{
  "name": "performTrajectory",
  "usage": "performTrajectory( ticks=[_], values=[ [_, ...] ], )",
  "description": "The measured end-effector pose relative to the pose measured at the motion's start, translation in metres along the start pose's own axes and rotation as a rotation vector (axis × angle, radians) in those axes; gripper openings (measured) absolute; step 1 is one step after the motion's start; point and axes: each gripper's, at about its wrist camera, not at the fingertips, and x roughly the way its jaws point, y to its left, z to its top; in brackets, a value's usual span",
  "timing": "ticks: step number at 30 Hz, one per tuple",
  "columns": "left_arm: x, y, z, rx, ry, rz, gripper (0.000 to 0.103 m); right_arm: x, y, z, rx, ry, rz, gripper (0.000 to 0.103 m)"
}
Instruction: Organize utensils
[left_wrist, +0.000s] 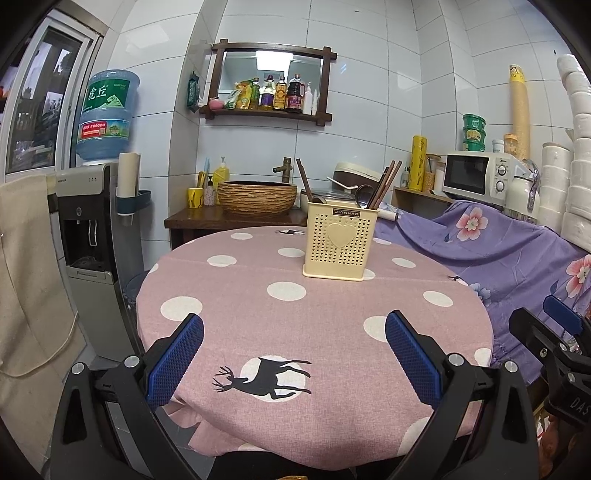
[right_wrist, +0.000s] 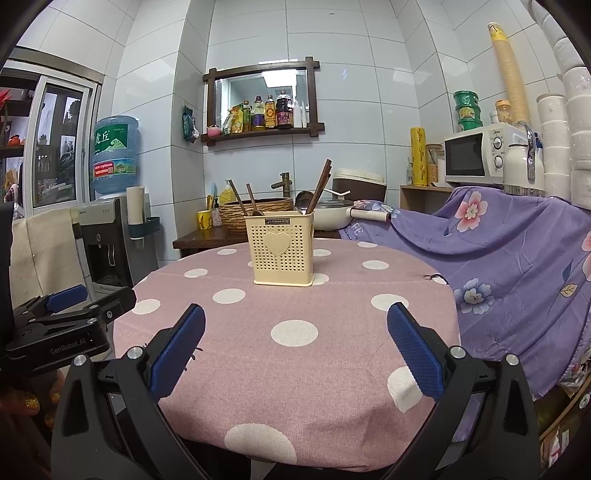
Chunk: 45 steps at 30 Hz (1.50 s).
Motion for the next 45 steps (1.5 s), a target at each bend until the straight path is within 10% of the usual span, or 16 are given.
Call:
performTrajectory(
  ticks=[45],
  values=[
    [-0.0002, -0.0021, -0.0003, 0.019, 0.001, 0.001, 0.097, 0.0009, 0.0019, -0.0010, -0.007, 0.002, -0.001, 0.097]
  ],
)
